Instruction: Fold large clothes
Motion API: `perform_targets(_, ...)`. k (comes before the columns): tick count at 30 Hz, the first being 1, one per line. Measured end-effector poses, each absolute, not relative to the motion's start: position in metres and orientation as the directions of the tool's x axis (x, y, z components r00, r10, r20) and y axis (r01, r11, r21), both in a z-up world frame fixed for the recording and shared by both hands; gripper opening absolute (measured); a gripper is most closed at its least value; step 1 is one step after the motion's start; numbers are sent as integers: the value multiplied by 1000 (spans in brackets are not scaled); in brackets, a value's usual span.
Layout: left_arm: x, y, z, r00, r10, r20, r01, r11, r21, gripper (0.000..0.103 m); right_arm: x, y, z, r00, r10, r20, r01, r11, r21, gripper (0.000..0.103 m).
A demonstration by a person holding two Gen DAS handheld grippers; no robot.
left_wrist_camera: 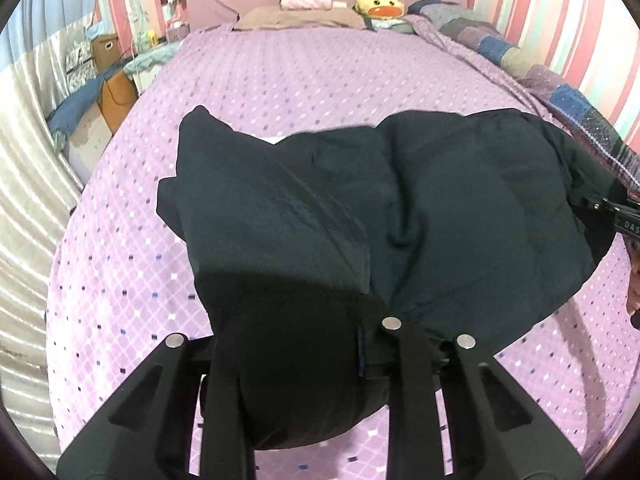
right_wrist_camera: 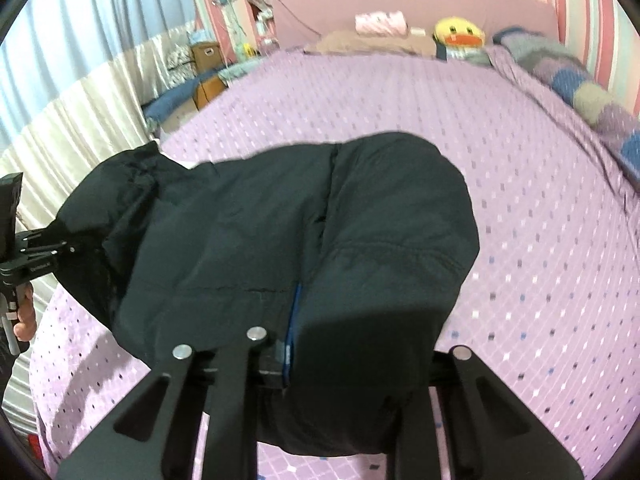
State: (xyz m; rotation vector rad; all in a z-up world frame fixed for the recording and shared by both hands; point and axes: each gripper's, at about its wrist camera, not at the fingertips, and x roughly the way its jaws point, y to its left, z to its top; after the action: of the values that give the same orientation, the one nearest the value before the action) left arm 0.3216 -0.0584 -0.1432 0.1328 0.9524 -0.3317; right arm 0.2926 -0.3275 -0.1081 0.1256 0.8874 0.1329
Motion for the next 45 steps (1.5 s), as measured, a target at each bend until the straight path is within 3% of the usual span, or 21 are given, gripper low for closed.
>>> perform_targets(10,272,-72,-89,601,-269,-753,338,939,-66,18,240,-307,-31,759,139,-636,-139,989,49,19)
perform_targets(16,219,-82,-82,596,-293,-747,366,928,-72,17,201,-323,-15,776,126,-618,-134,990,34,19)
perform_targets(25,161,-78,-93,581,-298,-758,377,923,-74,17,133,-355,-40,745,93,-661,-83,995,47,19)
perform_targets(45,161,-58,-173,526,-157,-836,213,976,-50,21,105,-392,-136,581,13,-814,58,997,57,20)
